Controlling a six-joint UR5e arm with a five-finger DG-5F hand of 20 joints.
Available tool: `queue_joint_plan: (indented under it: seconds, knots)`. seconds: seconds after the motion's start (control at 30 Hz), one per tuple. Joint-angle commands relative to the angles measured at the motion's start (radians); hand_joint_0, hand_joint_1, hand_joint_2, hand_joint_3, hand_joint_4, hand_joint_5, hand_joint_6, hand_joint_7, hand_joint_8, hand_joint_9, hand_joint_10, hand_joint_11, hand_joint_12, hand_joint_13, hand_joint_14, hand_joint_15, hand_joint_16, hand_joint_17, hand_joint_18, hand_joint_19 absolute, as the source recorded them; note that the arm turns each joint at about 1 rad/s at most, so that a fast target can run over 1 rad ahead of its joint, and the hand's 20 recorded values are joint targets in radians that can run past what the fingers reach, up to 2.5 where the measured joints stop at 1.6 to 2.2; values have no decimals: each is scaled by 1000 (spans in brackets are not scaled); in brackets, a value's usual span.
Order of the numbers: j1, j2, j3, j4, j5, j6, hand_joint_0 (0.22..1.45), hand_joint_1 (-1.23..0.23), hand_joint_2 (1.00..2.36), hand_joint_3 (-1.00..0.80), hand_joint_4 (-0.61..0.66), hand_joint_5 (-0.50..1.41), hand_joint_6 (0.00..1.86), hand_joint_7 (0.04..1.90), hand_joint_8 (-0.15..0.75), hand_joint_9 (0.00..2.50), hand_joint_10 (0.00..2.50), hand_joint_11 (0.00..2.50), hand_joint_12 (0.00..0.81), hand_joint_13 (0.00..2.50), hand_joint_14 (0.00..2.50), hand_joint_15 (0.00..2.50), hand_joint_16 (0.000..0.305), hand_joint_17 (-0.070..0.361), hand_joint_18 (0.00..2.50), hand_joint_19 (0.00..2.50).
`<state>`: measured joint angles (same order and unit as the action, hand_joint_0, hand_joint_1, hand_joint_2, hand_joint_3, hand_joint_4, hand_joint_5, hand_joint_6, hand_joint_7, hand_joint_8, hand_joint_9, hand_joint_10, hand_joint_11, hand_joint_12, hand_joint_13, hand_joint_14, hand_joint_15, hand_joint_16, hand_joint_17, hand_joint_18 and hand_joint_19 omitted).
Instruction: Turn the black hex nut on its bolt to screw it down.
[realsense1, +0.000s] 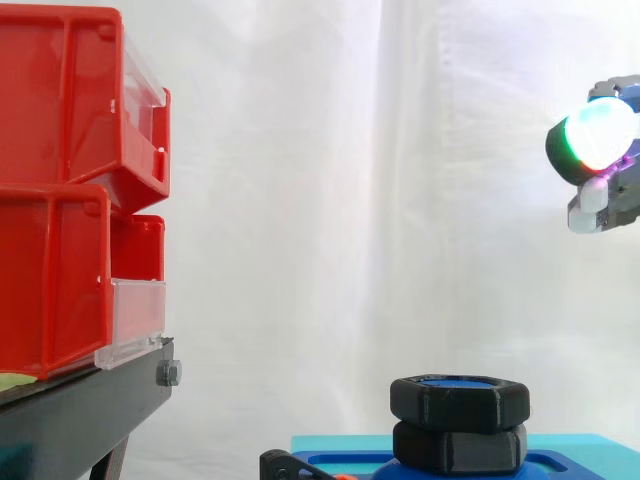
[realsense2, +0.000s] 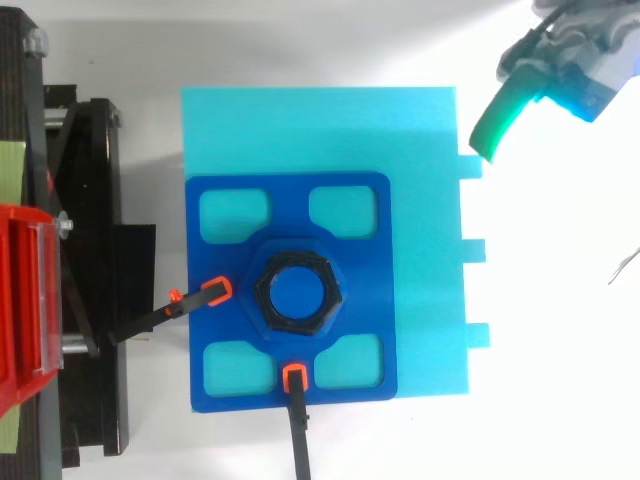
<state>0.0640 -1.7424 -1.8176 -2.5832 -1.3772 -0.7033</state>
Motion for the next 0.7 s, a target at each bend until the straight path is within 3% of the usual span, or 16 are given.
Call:
queue_joint_plan:
  seconds: [0.0,0.3,0.4,0.5,0.53,0.67]
  knots:
    - [0,0,0,-5,4,61,447,-469,1000,-500,90,-208,502,928,213,553,12,370,304,506,12,336,35,79,257,320]
    - [0,0,0,-21,7,61,465,-455,1000,-500,103,-192,503,858,227,536,9,250,335,419,9,252,45,102,340,338]
    - [0,0,0,-26,7,61,461,-439,1000,-500,98,-213,503,798,226,425,5,148,340,294,5,113,46,104,281,283]
    - [0,0,0,-31,7,61,458,-441,1000,-500,89,-240,502,755,230,286,4,75,311,270,6,172,41,93,286,359]
    - [0,0,0,-31,7,61,458,-440,1000,-500,84,-244,502,753,227,285,2,64,329,364,8,212,45,102,437,430]
    - [0,0,0,-37,6,61,459,-453,1000,-500,65,-255,502,720,217,182,2,86,371,202,6,186,55,123,369,463]
